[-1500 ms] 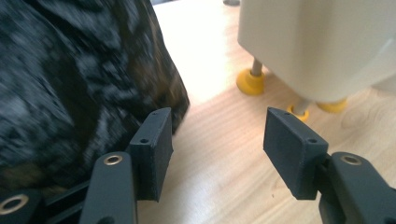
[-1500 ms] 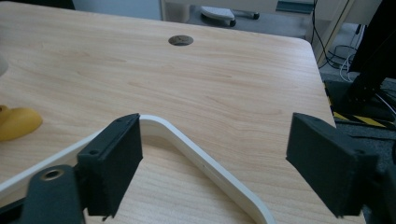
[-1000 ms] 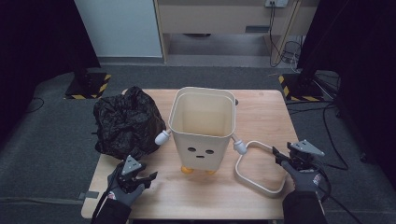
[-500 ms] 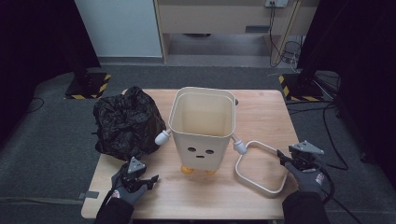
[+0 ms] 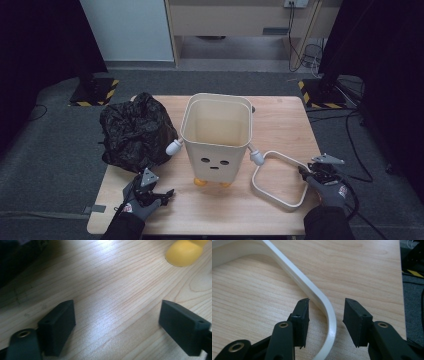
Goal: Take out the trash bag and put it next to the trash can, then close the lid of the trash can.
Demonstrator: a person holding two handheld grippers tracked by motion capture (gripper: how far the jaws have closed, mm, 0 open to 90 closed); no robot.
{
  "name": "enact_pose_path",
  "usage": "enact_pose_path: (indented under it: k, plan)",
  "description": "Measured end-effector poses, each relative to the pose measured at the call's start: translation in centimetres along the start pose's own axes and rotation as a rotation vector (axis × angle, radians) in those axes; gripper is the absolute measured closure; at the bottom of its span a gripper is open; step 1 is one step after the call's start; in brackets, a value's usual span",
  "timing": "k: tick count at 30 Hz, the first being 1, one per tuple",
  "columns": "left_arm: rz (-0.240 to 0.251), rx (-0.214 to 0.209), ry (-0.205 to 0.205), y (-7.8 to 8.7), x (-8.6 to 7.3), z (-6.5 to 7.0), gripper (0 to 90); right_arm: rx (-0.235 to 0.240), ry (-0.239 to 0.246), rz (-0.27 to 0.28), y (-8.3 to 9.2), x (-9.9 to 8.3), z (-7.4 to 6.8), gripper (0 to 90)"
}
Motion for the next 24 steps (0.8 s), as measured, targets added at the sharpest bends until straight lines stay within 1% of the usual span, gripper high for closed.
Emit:
enact_pose_path:
  k: [2,3,6,10,12,15,19,21,22,24]
  plan:
    - [-0.012,0.002,-0.022,-0.15,0.03,0.17,10.2,-0.001,0.006,-0.012,-0.28,-0.16,0.14,58.6]
    - [-0.017,-0.001,-0.026,-0.2,0.05,0.24,8.3,0.002,-0.011,-0.02,-0.31,-0.22,0.13,60.1]
    - [-0.025,-0.008,-0.03,-0.36,0.11,0.32,4.3,0.016,-0.023,-0.026,-0.45,-0.28,0.08,63.7]
    - [-0.027,-0.014,-0.036,-0.47,0.15,0.4,1.6,0.01,-0.021,-0.023,-0.47,-0.18,0.23,71.6]
    - [-0.034,-0.02,-0.043,-0.56,0.17,0.47,0.0,0.017,-0.026,-0.01,-0.4,-0.09,0.19,76.4]
    - [-0.034,-0.02,-0.042,-0.57,0.17,0.47,0.0,0.011,-0.013,-0.008,-0.4,-0.05,0.37,77.5]
    - [-0.031,-0.019,-0.04,-0.59,0.2,0.35,0.0,0.007,-0.014,-0.009,-0.44,0.05,0.33,79.3]
    - [-0.029,-0.006,-0.023,-0.61,0.18,0.14,0.0,0.015,-0.025,-0.004,-0.35,0.18,0.22,79.1]
    - [-0.029,0.003,-0.018,-0.6,0.15,-0.05,0.0,0.013,-0.017,-0.001,-0.32,0.23,0.24,79.2]
    - [-0.023,0.02,-0.006,-0.63,0.11,-0.45,0.1,0.01,-0.019,0.007,-0.25,0.38,0.2,79.0]
Point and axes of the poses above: each handheld gripper's, and its own axes: y roughly backward along the jaws, x roughly out of its top, z roughly to its right, the point moved 5 cm from there along -y, roughly forward along the jaws, and after that the axes turned 7 degrees about -y, right-handed, at the moved point
